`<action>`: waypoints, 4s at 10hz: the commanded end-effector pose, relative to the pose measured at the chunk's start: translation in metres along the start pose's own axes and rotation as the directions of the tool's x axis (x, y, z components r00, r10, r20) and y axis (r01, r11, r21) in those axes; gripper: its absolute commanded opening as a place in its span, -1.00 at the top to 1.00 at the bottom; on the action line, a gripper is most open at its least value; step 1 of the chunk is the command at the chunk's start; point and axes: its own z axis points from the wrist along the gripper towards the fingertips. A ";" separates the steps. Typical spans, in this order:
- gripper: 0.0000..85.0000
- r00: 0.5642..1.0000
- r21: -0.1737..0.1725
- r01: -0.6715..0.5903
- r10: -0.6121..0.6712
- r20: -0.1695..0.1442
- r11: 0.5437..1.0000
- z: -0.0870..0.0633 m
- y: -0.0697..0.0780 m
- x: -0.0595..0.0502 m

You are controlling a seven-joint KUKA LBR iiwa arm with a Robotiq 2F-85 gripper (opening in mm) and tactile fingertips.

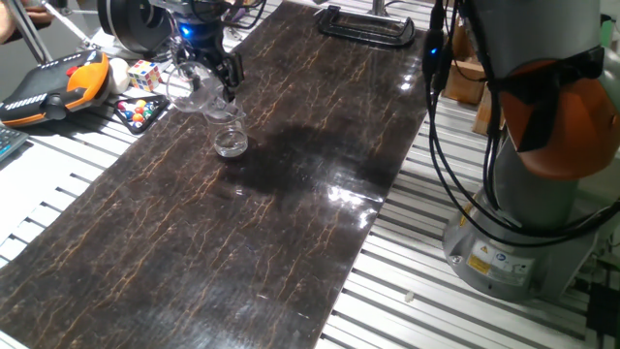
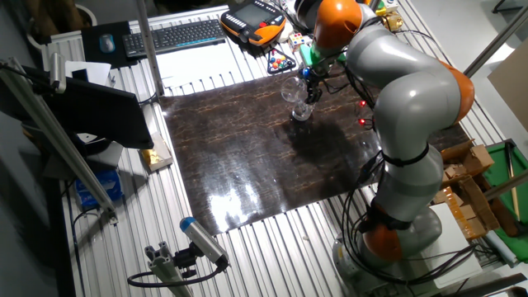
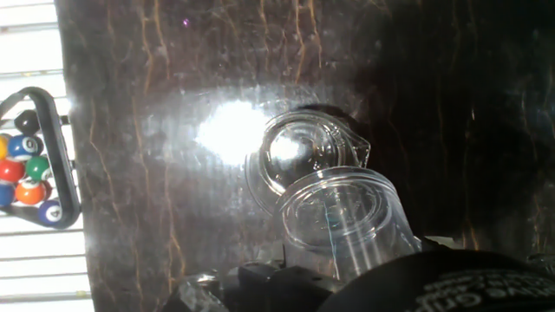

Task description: Pour the water from one cup into another empty cup

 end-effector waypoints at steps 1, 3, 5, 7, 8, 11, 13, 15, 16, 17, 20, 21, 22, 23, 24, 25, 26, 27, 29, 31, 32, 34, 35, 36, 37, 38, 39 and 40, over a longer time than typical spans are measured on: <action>0.98 1.000 -0.003 -0.004 0.004 0.004 1.000 0.000 0.000 0.000; 0.98 1.000 0.002 -0.023 0.023 0.007 1.000 0.000 0.000 0.000; 0.98 0.999 0.008 -0.038 0.038 -0.003 0.999 0.000 0.000 0.000; 0.98 0.997 0.027 -0.049 0.050 -0.059 0.998 0.000 0.000 0.000; 0.98 0.997 0.032 -0.050 0.052 -0.060 0.998 0.000 0.000 0.000; 0.98 0.996 0.036 -0.054 0.057 -0.069 0.998 -0.001 -0.001 0.023; 0.98 0.996 0.031 -0.046 0.048 -0.069 0.998 0.005 -0.005 0.043; 0.98 0.996 0.026 -0.044 0.046 -0.074 0.999 0.017 -0.005 0.061; 0.98 0.996 0.020 -0.046 0.048 -0.074 0.999 0.023 -0.005 0.067; 0.98 0.996 0.016 -0.047 0.048 -0.075 0.999 0.028 -0.006 0.073; 0.98 0.994 0.012 -0.064 0.065 -0.089 0.998 0.041 -0.007 0.086; 0.98 0.994 0.004 -0.063 0.064 -0.088 0.998 0.048 -0.009 0.088; 0.98 0.994 -0.001 -0.062 0.062 -0.088 0.998 0.054 -0.010 0.090; 0.98 0.994 -0.002 -0.063 0.062 -0.090 0.998 0.060 -0.011 0.091; 0.98 0.994 -0.002 -0.063 0.062 -0.093 0.998 0.064 -0.011 0.092; 0.98 0.994 0.004 -0.059 0.059 -0.095 0.998 0.068 -0.011 0.092; 0.98 0.993 0.008 -0.056 0.057 -0.104 0.998 0.072 -0.011 0.092; 0.98 0.991 0.013 -0.050 0.051 -0.122 0.999 0.077 -0.011 0.092; 0.98 0.986 0.019 -0.052 0.054 -0.157 0.998 0.082 -0.010 0.093; 0.98 0.982 0.018 -0.057 0.059 -0.178 0.998 0.086 -0.009 0.092; 0.98 0.982 0.018 -0.054 0.056 -0.178 0.998 0.088 -0.009 0.091; 0.98 0.987 0.012 -0.039 0.040 -0.156 0.999 0.089 -0.009 0.091; 0.98 0.990 0.010 -0.029 0.030 -0.138 1.000 0.089 -0.009 0.091; 0.98 0.991 0.010 -0.013 0.015 -0.132 1.000 0.089 -0.009 0.091; 0.98 0.992 0.009 -0.001 0.002 -0.129 1.000 0.089 -0.009 0.091; 0.98 0.991 0.012 -0.004 0.005 -0.132 1.000 0.089 -0.009 0.091; 0.98 0.988 0.019 -0.013 0.015 -0.151 1.000 0.089 -0.009 0.091; 0.98 0.986 0.028 -0.016 0.020 -0.163 0.999 0.089 -0.009 0.091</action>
